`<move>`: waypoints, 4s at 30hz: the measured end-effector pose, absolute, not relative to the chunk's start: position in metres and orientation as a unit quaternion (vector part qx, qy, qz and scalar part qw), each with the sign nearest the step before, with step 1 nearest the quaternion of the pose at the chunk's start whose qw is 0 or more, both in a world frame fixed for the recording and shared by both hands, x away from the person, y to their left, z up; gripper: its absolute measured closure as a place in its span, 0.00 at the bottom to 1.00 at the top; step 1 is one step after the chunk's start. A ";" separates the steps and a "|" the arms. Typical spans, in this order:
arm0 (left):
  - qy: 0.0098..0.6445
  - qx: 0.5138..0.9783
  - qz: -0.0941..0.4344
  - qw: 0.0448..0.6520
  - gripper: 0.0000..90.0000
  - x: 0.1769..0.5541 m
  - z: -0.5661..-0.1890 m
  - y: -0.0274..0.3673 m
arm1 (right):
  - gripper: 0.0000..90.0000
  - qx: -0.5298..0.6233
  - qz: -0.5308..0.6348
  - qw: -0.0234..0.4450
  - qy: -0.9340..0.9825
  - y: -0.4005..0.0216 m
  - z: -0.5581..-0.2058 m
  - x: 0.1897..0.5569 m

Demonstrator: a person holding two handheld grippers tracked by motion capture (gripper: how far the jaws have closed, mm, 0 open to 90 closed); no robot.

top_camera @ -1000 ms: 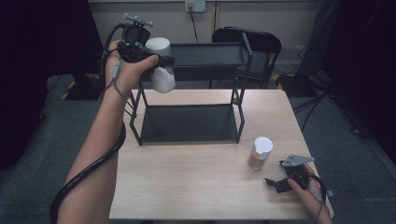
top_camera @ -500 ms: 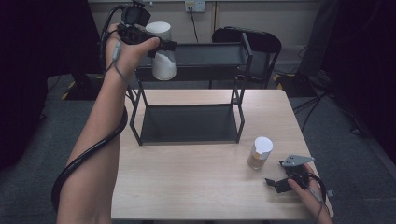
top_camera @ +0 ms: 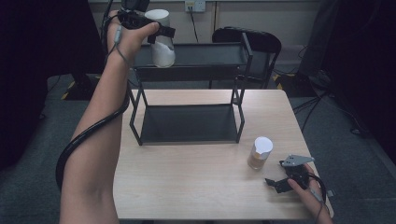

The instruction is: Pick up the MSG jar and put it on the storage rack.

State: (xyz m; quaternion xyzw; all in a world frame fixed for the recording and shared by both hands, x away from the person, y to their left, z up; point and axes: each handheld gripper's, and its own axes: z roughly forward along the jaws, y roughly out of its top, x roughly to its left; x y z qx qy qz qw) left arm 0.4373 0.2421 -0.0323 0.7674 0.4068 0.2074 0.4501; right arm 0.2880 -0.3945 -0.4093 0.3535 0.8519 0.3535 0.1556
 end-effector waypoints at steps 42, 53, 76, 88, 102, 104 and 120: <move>0.434 0.750 0.240 0.438 0.39 0.472 -0.065 0.236 | 0.00 0.354 0.353 0.156 0.852 -0.394 -0.409 0.288; 0.437 0.748 0.245 0.437 0.27 0.466 -0.068 0.235 | 0.00 0.355 0.353 0.156 0.851 -0.394 -0.409 0.287; 0.464 0.712 0.243 0.467 0.02 0.410 -0.093 0.246 | 0.00 0.359 0.353 0.158 0.849 -0.393 -0.409 0.285; 0.445 0.728 0.237 0.465 0.03 0.384 -0.114 0.249 | 0.00 0.361 0.353 0.159 0.849 -0.393 -0.409 0.284; 0.440 0.739 0.212 0.465 0.04 0.375 -0.170 0.249 | 0.00 0.361 0.353 0.160 0.848 -0.394 -0.410 0.283; 0.442 0.740 0.211 0.461 0.05 0.374 -0.178 0.248 | 0.00 0.361 0.353 0.160 0.848 -0.394 -0.410 0.283; 0.442 0.734 0.209 0.471 0.05 0.371 -0.242 0.246 | 0.00 0.361 0.353 0.160 0.848 -0.394 -0.410 0.283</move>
